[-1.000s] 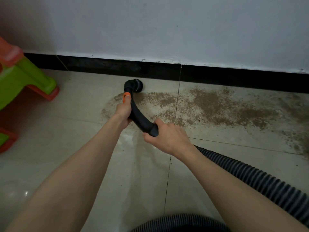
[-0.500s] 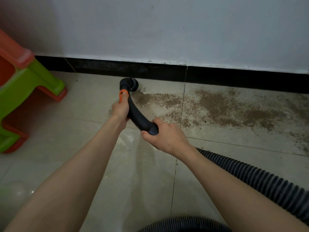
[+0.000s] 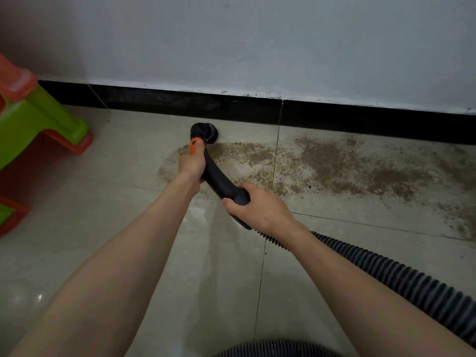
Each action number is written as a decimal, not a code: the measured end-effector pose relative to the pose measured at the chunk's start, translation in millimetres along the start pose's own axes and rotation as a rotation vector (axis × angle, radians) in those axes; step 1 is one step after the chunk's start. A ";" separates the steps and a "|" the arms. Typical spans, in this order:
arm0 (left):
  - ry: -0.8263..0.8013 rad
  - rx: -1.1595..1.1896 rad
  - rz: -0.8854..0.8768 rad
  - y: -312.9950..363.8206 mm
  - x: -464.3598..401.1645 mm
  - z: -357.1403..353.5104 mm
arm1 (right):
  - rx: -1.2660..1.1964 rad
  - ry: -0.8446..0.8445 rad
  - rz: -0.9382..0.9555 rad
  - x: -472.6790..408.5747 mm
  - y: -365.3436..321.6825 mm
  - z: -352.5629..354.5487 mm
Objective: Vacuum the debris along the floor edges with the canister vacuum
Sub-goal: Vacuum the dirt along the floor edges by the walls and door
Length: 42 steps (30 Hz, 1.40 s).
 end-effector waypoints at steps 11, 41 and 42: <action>0.098 -0.066 -0.020 8.3 -18.8 -30.4 | -0.070 0.000 0.040 -30.4 23.4 18.4; -0.343 -0.077 0.021 -22.6 63.8 -117.5 | -0.260 0.107 -0.227 53.9 86.2 37.3; -0.373 -0.074 0.029 -23.0 68.2 -118.8 | -0.262 0.113 -0.231 57.5 86.2 38.4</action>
Point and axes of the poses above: each hand's wrist, its own x-axis away from the middle knuckle, its own z-axis out of the back of the hand, y = z × x, the point moved 7 cm from there along -x, towards the middle knuckle, and after that the axes turned 1 degree about y, right-handed, at the moved point
